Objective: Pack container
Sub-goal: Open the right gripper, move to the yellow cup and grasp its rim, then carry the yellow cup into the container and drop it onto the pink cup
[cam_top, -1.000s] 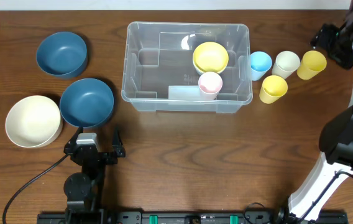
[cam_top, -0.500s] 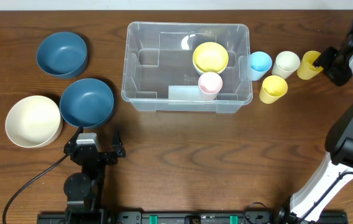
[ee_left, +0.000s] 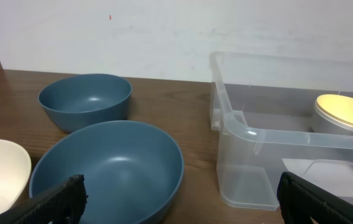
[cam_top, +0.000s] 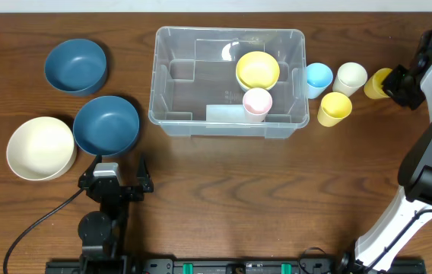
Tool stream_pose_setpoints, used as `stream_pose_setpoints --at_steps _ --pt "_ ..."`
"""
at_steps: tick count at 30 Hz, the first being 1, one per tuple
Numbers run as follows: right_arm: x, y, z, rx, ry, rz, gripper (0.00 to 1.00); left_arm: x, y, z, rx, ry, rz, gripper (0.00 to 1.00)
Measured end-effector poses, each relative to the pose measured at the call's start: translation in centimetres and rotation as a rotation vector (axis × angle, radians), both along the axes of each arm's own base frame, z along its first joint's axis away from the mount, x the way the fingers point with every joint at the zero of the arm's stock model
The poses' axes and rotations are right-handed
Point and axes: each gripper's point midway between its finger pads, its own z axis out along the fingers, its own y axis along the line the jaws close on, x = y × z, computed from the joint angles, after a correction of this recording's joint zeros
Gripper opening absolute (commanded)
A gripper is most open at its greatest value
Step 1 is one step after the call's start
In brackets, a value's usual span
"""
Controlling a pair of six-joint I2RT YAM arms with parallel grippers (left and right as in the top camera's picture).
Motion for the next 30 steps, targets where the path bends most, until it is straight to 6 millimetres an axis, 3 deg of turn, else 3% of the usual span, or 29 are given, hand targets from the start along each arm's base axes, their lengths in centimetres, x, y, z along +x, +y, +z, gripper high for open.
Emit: stream_pose_setpoints --at_steps 6,11,14,16,18,22,23,26,28,30 --pt "0.0 0.1 0.3 0.005 -0.005 -0.004 0.01 0.0 0.0 0.0 0.0 0.0 0.0 0.98" --pt "-2.0 0.8 0.5 0.034 0.08 -0.004 0.01 0.0 0.0 0.0 0.0 0.0 0.0 0.98" --pt "-3.5 1.4 1.9 0.056 0.136 0.003 0.01 0.0 0.0 0.0 0.0 0.0 0.0 0.98" --pt "-3.8 1.8 4.3 0.06 0.121 0.019 0.01 0.0 0.0 0.0 0.0 0.0 0.0 0.98" --pt "-3.8 2.1 8.3 0.05 0.062 0.044 0.01 0.0 0.0 0.0 0.0 0.0 0.0 0.98" --pt "-3.8 4.1 18.9 -0.011 -0.171 0.138 0.01 0.0 0.0 0.0 0.0 0.0 0.0 0.98" --pt "-4.1 5.4 21.6 -0.029 -0.237 0.174 0.02 0.0 0.0 0.0 0.0 0.0 0.0 0.98" --pt "-5.1 10.3 26.8 -0.047 -0.362 0.303 0.02 0.0 0.0 0.0 0.0 0.0 0.0 0.98" --pt "-5.2 14.7 28.2 -0.033 -0.399 0.415 0.02 0.0 0.0 0.0 0.0 0.0 0.0 0.98" --pt "-5.1 18.9 27.9 -0.005 -0.396 0.521 0.02 0.0 0.0 0.0 0.0 0.0 0.0 0.98"
